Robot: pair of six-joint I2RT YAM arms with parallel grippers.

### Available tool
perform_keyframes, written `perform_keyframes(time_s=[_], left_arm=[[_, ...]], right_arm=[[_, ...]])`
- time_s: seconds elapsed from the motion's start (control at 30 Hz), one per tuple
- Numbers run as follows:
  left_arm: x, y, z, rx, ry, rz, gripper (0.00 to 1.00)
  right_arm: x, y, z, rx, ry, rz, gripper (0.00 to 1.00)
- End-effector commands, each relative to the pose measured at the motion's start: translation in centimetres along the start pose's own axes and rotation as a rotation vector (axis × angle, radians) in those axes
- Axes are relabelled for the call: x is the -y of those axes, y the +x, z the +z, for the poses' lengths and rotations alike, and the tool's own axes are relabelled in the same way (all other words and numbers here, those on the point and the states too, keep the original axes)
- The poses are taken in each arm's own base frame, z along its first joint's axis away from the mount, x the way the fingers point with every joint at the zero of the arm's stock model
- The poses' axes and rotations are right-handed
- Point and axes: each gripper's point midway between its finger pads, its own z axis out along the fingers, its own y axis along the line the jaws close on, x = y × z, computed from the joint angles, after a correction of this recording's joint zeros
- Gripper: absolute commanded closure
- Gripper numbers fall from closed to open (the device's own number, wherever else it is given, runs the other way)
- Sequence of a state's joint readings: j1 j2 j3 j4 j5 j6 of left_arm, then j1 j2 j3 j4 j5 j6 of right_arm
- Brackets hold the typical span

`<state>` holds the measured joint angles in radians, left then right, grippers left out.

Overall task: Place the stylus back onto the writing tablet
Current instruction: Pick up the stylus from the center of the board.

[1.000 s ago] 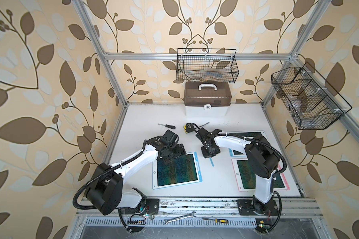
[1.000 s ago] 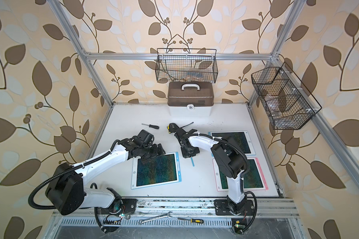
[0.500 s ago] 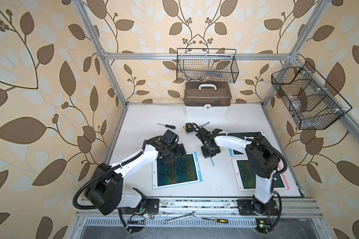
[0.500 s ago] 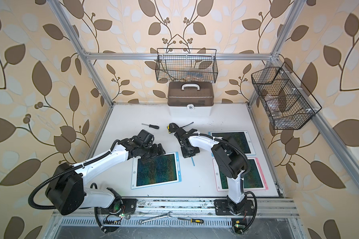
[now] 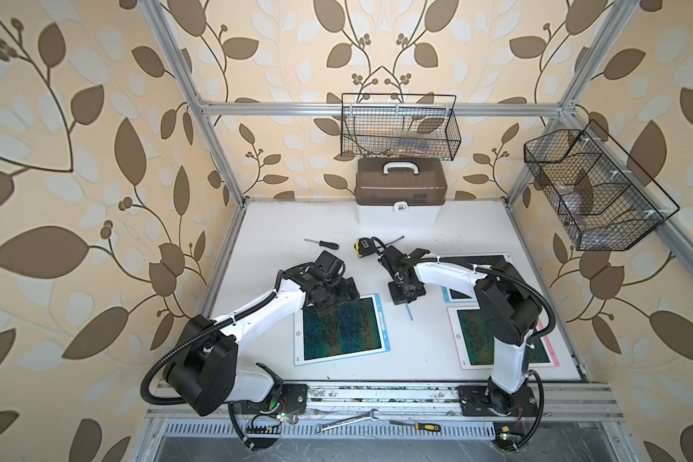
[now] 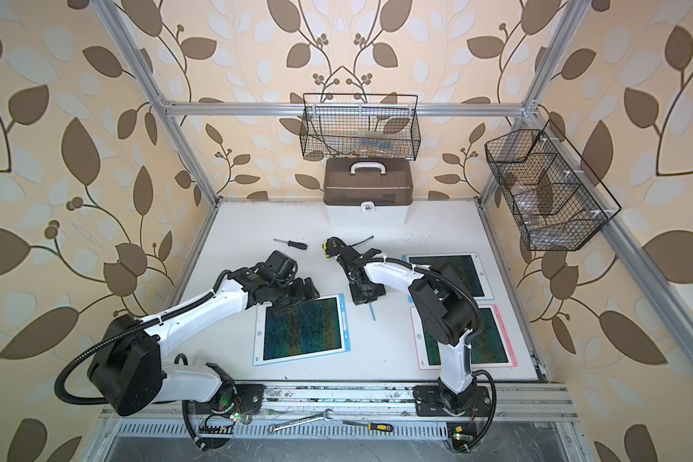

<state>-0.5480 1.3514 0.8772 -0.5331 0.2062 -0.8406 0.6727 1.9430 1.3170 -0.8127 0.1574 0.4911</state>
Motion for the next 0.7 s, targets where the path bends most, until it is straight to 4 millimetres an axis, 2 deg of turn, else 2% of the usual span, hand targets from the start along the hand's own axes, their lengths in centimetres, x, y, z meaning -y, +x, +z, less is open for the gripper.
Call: perform_keyframes(time_s=[0.0,0.67], left_arm=[[0.5,-0.7,-0.3,0.013,0.011,0.003,0.08],[0.5,-0.8,-0.1,0.012,0.009,0.006,0.08]], right_arm=[[0.6,1.1,0.8,-0.045,0.019,0.015,0.96],[1.5,1.7,1.9,-0.068,-0.001,0.075,0.89]])
